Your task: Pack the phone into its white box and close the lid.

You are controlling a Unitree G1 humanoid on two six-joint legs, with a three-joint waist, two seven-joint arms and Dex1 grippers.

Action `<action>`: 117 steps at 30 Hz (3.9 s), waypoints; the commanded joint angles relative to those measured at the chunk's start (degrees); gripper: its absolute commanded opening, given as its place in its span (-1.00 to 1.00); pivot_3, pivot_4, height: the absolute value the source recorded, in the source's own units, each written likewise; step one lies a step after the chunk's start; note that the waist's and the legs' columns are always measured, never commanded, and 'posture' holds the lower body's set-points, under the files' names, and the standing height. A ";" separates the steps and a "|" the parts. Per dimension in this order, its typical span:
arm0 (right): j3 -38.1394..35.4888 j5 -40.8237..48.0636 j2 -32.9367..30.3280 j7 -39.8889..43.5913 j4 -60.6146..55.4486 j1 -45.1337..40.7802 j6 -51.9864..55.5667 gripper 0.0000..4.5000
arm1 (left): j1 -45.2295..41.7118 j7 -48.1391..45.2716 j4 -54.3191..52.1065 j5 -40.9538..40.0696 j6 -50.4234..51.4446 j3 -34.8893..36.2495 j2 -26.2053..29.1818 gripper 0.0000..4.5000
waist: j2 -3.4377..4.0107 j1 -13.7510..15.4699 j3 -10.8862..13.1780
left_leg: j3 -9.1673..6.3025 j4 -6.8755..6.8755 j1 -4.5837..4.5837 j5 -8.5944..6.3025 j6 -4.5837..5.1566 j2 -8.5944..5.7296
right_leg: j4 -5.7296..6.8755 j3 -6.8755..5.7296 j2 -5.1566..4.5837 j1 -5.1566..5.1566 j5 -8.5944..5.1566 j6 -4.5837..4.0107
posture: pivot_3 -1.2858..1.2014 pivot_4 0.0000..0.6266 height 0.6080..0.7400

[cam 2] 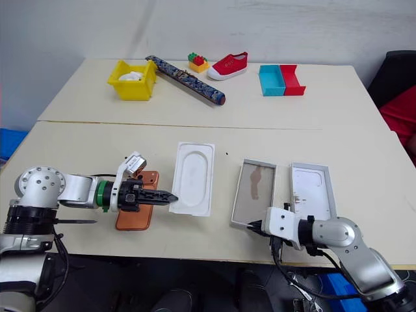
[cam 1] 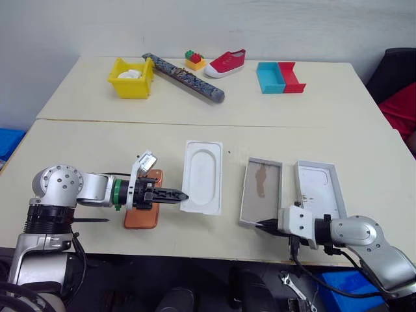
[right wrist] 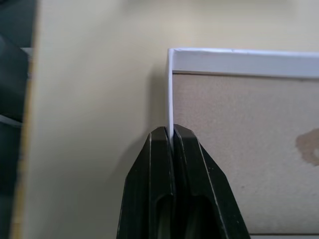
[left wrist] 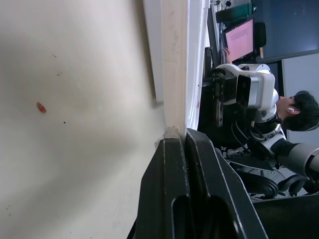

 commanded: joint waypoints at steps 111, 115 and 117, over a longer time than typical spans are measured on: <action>11.52 -2.29 -1.49 -24.10 -2.39 -24.02 35.73 -0.98 | 1.83 -30.42 -17.77 37.81 -57.95 -13.27 -4.89 1.00 | -0.04 0.47 0.13 | -0.16 0.07 -0.56 0.02 0.00 0.06 | -0.36 -0.28 -0.07 -0.24 0.08 0.02 | 0.03 -0.52 1.00; 10.95 -5.36 -0.35 -23.74 -0.01 -24.96 34.28 -0.98 | 2.26 -30.75 -18.02 38.19 -57.83 -13.23 -5.10 1.00 | -0.04 0.49 0.13 | -0.18 0.07 -0.57 0.02 0.01 0.06 | -0.28 -0.30 -0.07 -0.24 0.08 0.02 | 0.03 -0.52 1.00; 10.27 -5.58 0.48 -23.24 0.32 -25.13 33.74 -0.98 | 2.34 -30.71 -17.99 38.39 -57.87 -13.34 -5.31 1.00 | -0.04 0.56 0.13 | -0.20 0.08 -0.59 0.03 0.02 0.04 | -0.28 -0.31 -0.08 -0.24 0.09 0.03 | 0.03 -0.52 1.00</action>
